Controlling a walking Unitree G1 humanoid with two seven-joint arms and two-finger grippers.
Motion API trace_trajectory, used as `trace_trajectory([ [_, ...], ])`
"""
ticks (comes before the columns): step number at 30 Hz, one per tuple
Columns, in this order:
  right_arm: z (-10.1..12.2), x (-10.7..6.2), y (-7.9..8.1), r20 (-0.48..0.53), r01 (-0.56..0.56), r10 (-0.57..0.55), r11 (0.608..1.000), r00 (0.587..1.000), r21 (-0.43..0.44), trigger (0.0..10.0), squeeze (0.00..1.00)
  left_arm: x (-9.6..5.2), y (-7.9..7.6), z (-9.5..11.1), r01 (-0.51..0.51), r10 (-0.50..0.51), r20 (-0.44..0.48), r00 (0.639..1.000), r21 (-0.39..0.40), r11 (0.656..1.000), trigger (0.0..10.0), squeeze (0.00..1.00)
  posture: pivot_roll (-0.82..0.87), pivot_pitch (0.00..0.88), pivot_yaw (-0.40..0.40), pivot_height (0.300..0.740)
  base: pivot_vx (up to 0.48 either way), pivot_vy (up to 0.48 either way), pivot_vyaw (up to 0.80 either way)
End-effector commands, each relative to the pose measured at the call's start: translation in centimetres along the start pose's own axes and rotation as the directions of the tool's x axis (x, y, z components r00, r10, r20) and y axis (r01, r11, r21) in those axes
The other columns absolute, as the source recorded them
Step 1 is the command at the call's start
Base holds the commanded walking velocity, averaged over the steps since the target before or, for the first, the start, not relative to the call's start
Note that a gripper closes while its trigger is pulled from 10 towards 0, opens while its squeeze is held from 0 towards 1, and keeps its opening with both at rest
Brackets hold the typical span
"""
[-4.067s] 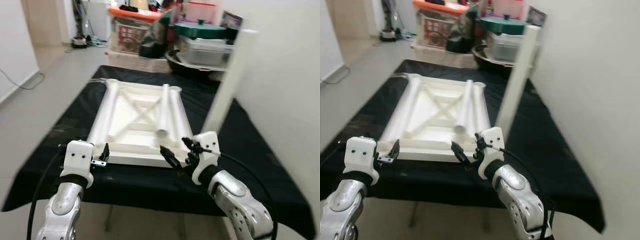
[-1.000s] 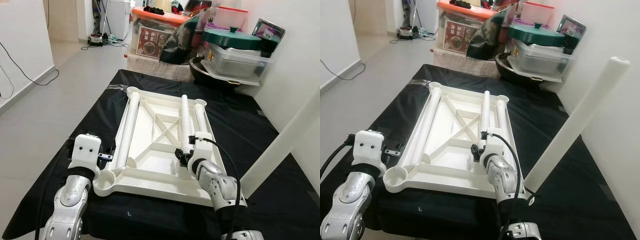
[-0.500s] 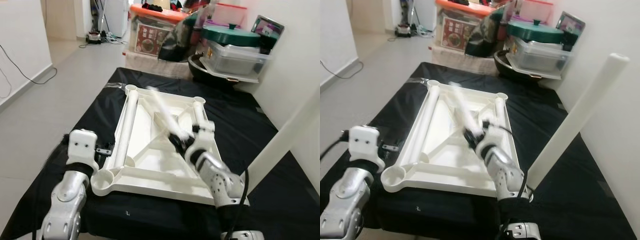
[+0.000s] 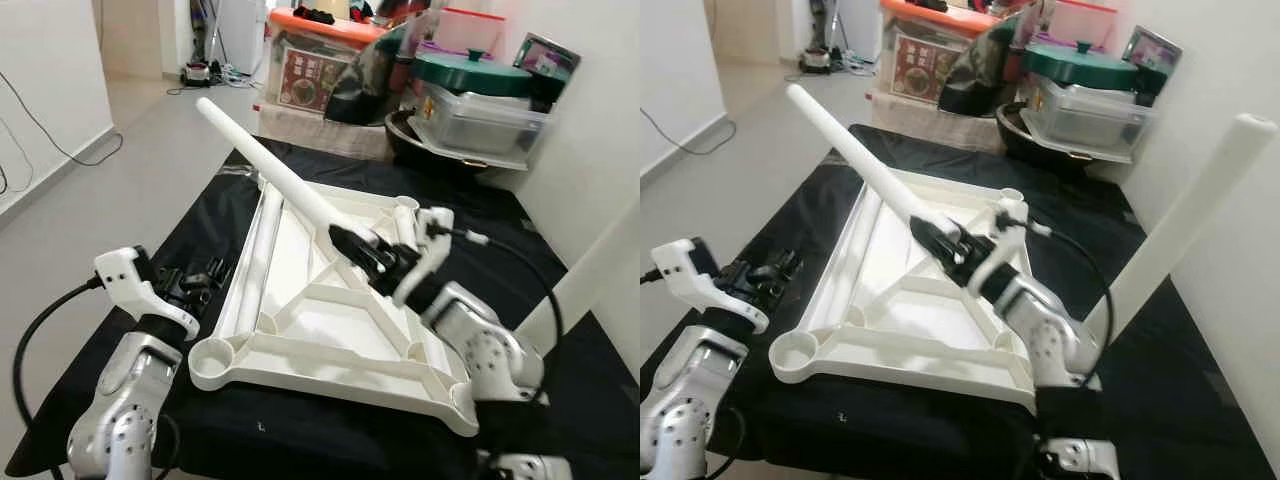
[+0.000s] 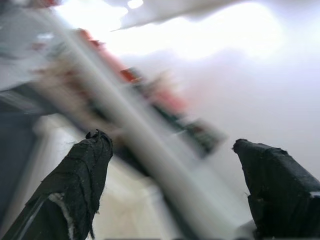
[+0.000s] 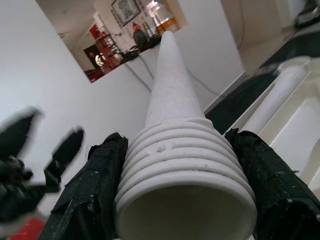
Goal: Building children table
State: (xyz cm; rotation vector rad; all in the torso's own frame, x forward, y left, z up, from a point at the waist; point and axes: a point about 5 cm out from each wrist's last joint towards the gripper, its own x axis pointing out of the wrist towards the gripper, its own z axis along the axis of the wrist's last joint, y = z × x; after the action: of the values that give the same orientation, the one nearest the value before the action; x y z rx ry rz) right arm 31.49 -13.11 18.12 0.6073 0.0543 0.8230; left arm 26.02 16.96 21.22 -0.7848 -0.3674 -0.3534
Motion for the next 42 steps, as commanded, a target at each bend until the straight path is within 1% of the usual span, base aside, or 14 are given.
trace_trajectory([
  [1,0.3,0.0,0.2,0.01,-0.032,0.032,0.999,0.999,0.009,0.0,0.0,0.0,-0.6,0.2,0.056,-0.055,0.009,0.998,-0.063,0.996,10.0,0.0,0.13,0.0,-0.188,0.74,0.0,0.0,0.0],
  [3,0.1,0.0,0.2,0.013,-0.038,0.037,0.999,0.999,0.028,0.0,0.0,-0.1,-0.8,0.2,0.074,-0.073,0.009,0.997,-0.086,0.994,10.0,0.0,0.13,0.0,-0.188,0.74,0.0,0.0,0.0],
  [6,-0.4,-0.1,1.3,0.014,-0.134,0.133,0.986,0.991,0.095,0.0,0.02,-0.4,-0.1,0.4,0.053,-0.048,0.031,0.998,-0.185,0.981,10.0,0.0,0.13,0.0,-0.185,0.74,0.0,0.0,0.0],
  [11,-0.6,-0.2,1.7,0.02,-0.17,0.169,0.975,0.985,0.141,0.0,0.04,-0.5,0.3,0.5,0.041,-0.035,0.033,0.999,-0.219,0.975,10.0,0.0,0.13,0.0,-0.186,0.74,0.0,0.0,0.0],
  [13,-0.5,-0.4,1.8,0.031,-0.193,0.191,0.966,0.981,0.171,0.0,0.17,-0.8,0.4,0.5,0.039,-0.035,0.021,0.999,-0.259,0.965,10.0,0.0,0.13,0.0,-0.186,0.74,0.0,0.0,0.0],
  [16,-0.5,-0.5,2.0,0.035,-0.213,0.21,0.96,0.977,0.179,0.0,0.17,-0.9,0.5,0.5,0.036,-0.033,0.017,0.999,-0.271,0.962,10.0,0.0,0.14,0.0,-0.185,0.74,0.0,0.0,0.0],
  [18,-0.6,-0.8,2.4,0.028,-0.262,0.262,0.946,0.965,0.193,0.0,0.19,-1.0,0.7,0.6,0.032,-0.029,0.014,0.999,-0.287,0.957,10.0,0.0,0.14,0.0,-0.185,0.74,0.0,0.0,0.0],
  [19,-0.7,-1.1,2.7,0.017,-0.291,0.294,0.936,0.956,0.199,0.0,0.22,-1.1,0.9,0.7,0.031,-0.028,0.014,1.0,-0.289,0.957,10.0,0.0,0.14,0.0,-0.186,0.74,0.0,0.0,0.0],
  [22,-1.1,-1.7,3.2,-0.024,-0.347,0.358,0.916,0.933,0.2,0.0,0.23,-1.1,1.1,1.1,0.032,-0.028,0.017,0.999,-0.289,0.957,10.0,0.0,0.14,0.0,-0.186,0.74,0.0,0.0,0.0],
  [27,-1.6,-2.3,3.5,-0.069,-0.381,0.401,0.903,0.913,0.2,0.0,0.23,-1.1,1.3,1.3,0.03,-0.028,0.013,1.0,-0.276,0.961,10.0,0.0,0.14,0.0,-0.189,0.74,0.0,0.0,0.0],
  [30,-2.3,-3.2,3.8,-0.136,-0.428,0.457,0.882,0.879,0.198,0.0,0.23,-1.0,1.4,1.3,0.037,-0.037,0.004,0.999,-0.273,0.961,10.0,0.0,0.14,0.0,-0.189,0.74,0.0,0.0,0.0],
  [35,-2.8,-3.7,3.7,-0.177,-0.436,0.471,0.876,0.864,0.204,0.0,0.24,-0.9,1.3,1.7,0.047,-0.045,0.015,0.999,-0.279,0.959,10.0,0.0,0.14,0.0,-0.189,0.74,0.0,0.0,0.0],
  [40,-3.2,-4.8,3.2,-0.239,-0.463,0.504,0.861,0.83,0.209,0.0,0.27,-1.2,2.2,3.7,0.052,-0.04,0.053,0.998,-0.255,0.965,10.0,0.0,0.14,0.0,-0.189,0.74,0.0,0.0,0.0],
  [42,-3.2,-5.1,3.3,-0.249,-0.472,0.513,0.856,0.821,0.21,0.0,0.27,-1.3,2.3,3.9,0.05,-0.037,0.058,0.998,-0.25,0.967,10.0,0.0,0.14,0.0,-0.189,0.74,0.0,0.0,0.0],
])
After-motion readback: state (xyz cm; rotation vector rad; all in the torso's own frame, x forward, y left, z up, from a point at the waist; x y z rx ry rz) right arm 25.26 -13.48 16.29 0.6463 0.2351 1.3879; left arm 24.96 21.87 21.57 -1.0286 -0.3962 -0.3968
